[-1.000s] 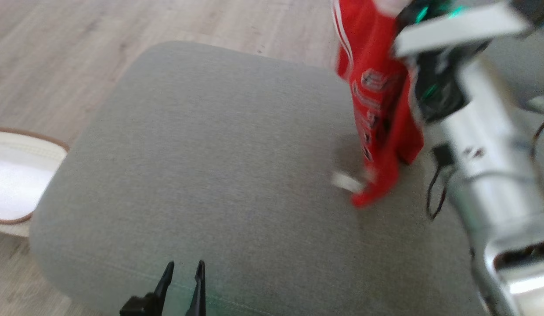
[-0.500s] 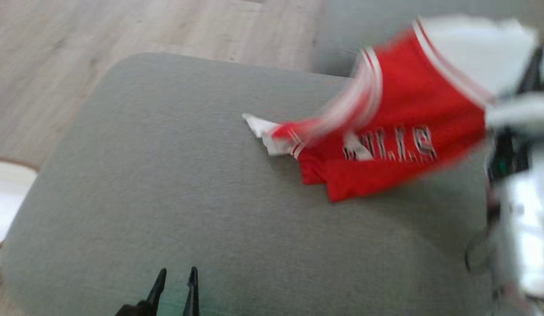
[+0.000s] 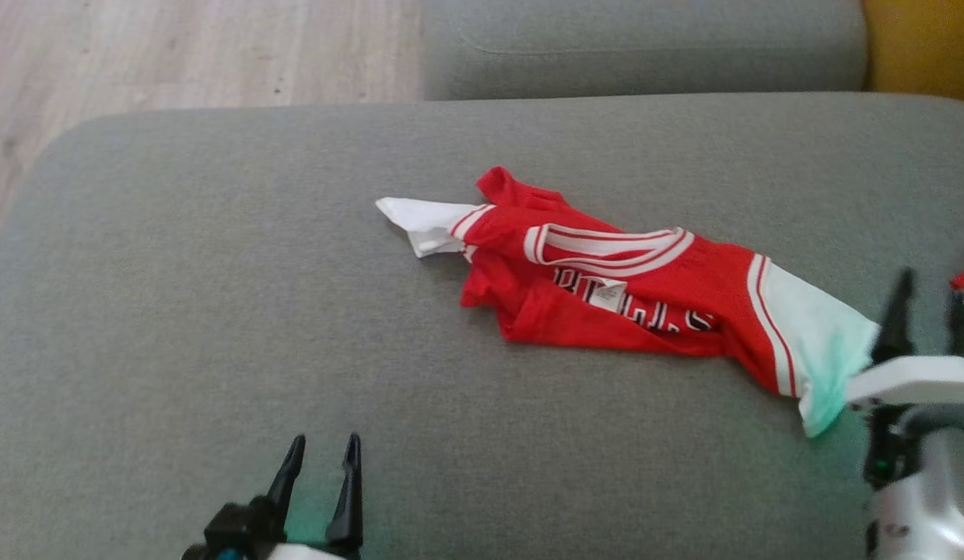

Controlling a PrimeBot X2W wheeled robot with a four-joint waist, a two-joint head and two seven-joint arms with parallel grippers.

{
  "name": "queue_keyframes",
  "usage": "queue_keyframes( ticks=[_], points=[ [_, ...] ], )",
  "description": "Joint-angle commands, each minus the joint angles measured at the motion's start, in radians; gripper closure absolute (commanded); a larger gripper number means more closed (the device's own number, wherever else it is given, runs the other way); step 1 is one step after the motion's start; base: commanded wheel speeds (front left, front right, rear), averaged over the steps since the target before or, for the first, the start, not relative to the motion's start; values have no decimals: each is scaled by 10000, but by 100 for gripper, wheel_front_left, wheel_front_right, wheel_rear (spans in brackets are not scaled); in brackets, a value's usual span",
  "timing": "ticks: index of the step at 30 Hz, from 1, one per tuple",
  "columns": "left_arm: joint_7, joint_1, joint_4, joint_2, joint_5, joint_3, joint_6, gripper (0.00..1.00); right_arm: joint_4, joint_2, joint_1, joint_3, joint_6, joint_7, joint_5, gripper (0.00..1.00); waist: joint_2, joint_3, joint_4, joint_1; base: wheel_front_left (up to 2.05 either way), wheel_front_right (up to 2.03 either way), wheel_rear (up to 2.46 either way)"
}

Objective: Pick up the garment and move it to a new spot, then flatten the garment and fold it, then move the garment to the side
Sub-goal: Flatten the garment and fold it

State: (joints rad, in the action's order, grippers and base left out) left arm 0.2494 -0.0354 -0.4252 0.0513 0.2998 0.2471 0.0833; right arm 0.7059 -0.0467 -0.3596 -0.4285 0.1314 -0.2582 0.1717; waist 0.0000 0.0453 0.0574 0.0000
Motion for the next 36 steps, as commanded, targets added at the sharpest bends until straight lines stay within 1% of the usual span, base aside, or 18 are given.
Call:
queue_keyframes(
  ticks=[1, 4, 7, 8, 9, 13, 18, 22, 27, 31, 36],
  points=[
    [124, 678, 376, -11, 156, -159, 42, 0, -675, -35, 167, 939, -7, -36, 137, 0, 0, 165, -248, 0, 0, 0, 0],
    [124, 1095, 427, -11, 230, 170, 96, 0, -1411, -35, 626, 2238, -7, -36, 298, 0, 0, 325, -453, 0, 0, 0, 0],
    [124, 1756, 386, -11, 364, 712, 187, 0, -1901, -35, 937, 3373, -7, -36, 211, 0, 0, 575, -641, 0, 0, 0, 0],
    [124, 1756, 386, -11, 364, 712, 187, 0, -1901, -35, 937, 3373, -7, -36, 211, 0, 0, 575, -641, 0, 0, 0, 0],
    [124, 2019, 347, -11, 473, 908, 219, 0, -2023, -35, 994, 3695, -7, -36, 169, 0, 0, 677, -717, 0, 0, 0, 0],
    [124, 3180, -94, -11, 1013, 1948, 366, 0, -2243, -35, 1065, 4605, -7, -36, 190, 0, 0, 1054, -1087, 0, 0, 0, 0],
    [124, 4595, -1356, -11, 2068, 3220, 452, 0, -2219, -35, 972, 5460, -7, -36, 252, 0, 0, 1443, -1651, 0, 0, 0, 0],
    [124, 5629, -2265, -11, 2692, 3794, 466, 0, -2197, -35, 883, 6003, -7, -36, 317, 0, 0, 1693, -2037, 0, 0, 0, 0],
    [124, 6527, -3270, -11, 3270, 4052, 470, 0, -2184, -35, 832, 6324, -7, -36, 422, 0, 0, 1920, -2357, 0, 0, 0, 0],
    [119, 7000, -4203, -11, 3741, 4478, 471, 0, -2152, -35, 808, 6414, -7, -36, 442, 0, 0, 2012, -2469, 0, 0, 0, 0],
    [-47, 7365, -4735, -11, 4519, 5193, 472, 0, -2113, -35, 770, 6375, -7, -36, 462, 0, 0, 2077, -2480, 0, 0, 0, 0]
  ],
)
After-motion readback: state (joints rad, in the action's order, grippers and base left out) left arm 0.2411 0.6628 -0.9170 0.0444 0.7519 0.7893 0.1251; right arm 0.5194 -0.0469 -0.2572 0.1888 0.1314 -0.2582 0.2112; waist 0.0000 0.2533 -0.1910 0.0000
